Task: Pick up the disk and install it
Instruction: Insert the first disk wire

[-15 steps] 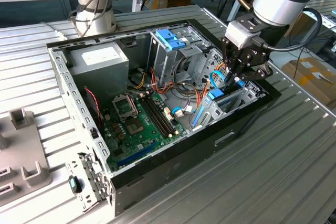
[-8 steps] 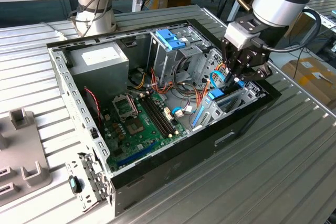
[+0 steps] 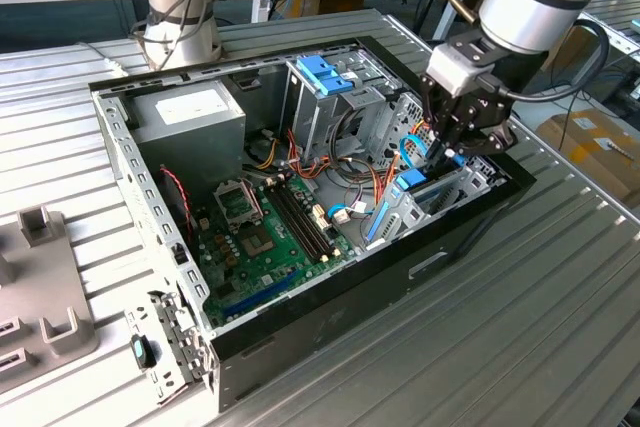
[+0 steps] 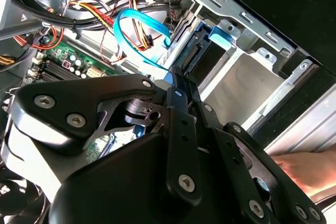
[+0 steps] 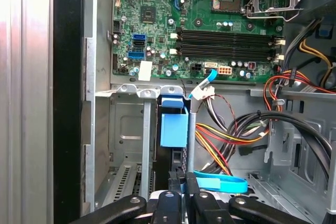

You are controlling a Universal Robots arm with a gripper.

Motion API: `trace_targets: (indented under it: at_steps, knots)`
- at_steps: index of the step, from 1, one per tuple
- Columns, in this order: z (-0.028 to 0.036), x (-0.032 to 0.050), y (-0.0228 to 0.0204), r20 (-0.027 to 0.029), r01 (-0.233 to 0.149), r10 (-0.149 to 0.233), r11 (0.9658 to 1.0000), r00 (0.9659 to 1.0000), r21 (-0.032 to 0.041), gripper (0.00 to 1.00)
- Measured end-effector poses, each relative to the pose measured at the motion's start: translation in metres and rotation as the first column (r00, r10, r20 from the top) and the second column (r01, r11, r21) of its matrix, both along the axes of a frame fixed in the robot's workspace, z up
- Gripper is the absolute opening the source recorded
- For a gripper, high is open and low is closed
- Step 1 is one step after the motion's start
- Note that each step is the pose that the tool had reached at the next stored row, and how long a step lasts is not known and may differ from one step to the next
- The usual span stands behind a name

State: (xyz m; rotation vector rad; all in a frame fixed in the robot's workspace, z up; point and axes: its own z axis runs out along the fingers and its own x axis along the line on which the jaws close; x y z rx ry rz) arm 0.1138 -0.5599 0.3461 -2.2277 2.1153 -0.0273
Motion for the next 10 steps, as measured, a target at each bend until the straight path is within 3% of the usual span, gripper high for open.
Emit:
trace_targets:
  at_steps: [10]
  knots:
    - [-0.0017, 0.0000, -0.0001, 0.0001, 0.000, 0.000, 1.0000, 1.0000, -0.0001, 0.16]
